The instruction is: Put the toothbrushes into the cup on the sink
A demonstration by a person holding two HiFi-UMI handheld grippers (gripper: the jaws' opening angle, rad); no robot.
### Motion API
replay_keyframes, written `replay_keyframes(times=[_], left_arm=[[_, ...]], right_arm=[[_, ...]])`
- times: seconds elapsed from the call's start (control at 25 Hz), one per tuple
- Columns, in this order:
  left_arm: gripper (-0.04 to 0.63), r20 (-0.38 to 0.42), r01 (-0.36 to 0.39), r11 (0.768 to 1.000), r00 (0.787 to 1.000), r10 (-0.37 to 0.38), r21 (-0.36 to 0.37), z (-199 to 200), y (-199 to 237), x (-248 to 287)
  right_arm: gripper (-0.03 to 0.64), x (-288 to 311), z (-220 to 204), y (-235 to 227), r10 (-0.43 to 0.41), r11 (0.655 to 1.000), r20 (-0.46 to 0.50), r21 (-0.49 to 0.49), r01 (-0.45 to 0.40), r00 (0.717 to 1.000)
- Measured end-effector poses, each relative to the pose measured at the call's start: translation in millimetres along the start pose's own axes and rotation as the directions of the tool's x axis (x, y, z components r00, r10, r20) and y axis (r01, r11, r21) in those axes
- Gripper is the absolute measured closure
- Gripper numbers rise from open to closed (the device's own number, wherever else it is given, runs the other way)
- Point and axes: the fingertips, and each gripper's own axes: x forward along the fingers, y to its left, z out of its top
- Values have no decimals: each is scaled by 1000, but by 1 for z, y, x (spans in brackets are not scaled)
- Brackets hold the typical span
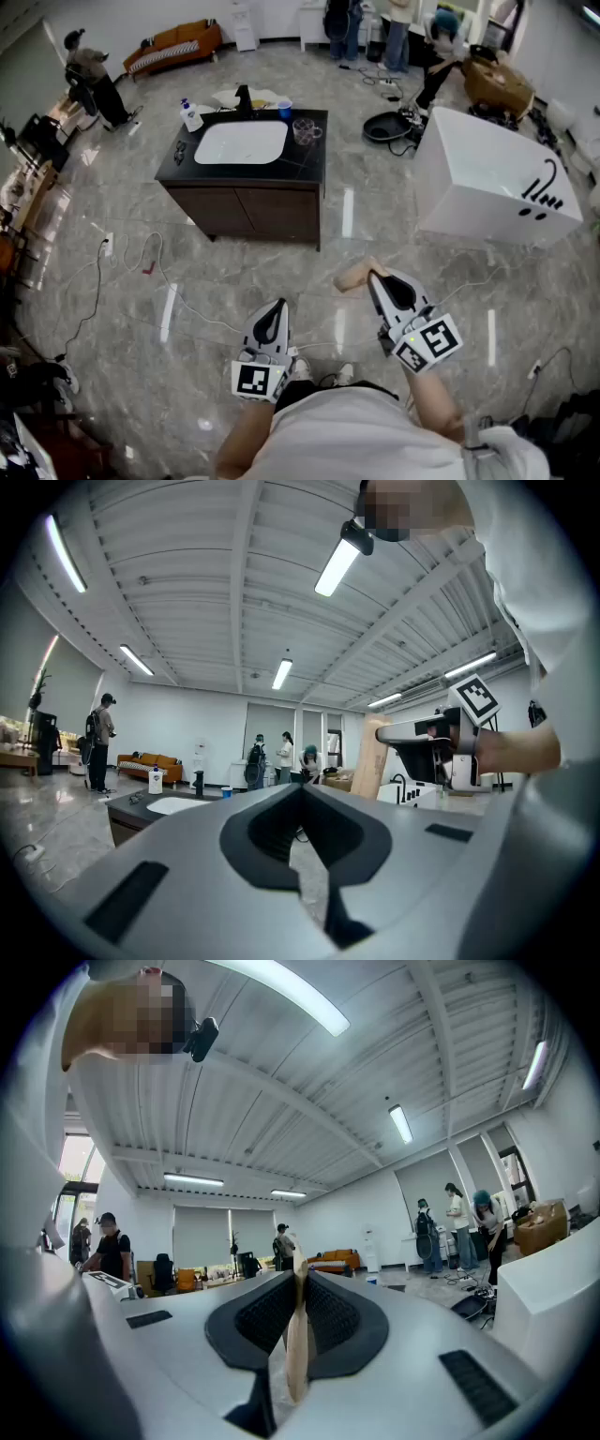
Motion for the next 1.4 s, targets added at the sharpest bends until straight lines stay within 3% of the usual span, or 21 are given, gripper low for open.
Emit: replay_keyframes(times=[0.48,1.4], left_arm=[[594,10,1,1000,1000,-1,-15,-1,17,-17],[594,27,75,994,997,-74,-75,-16,75,-6]], right_arm=[[559,7,-2,28,9,1000,-11,-6,-9,1000],[558,51,-4,43,-95,994,-16,-63,94,995]])
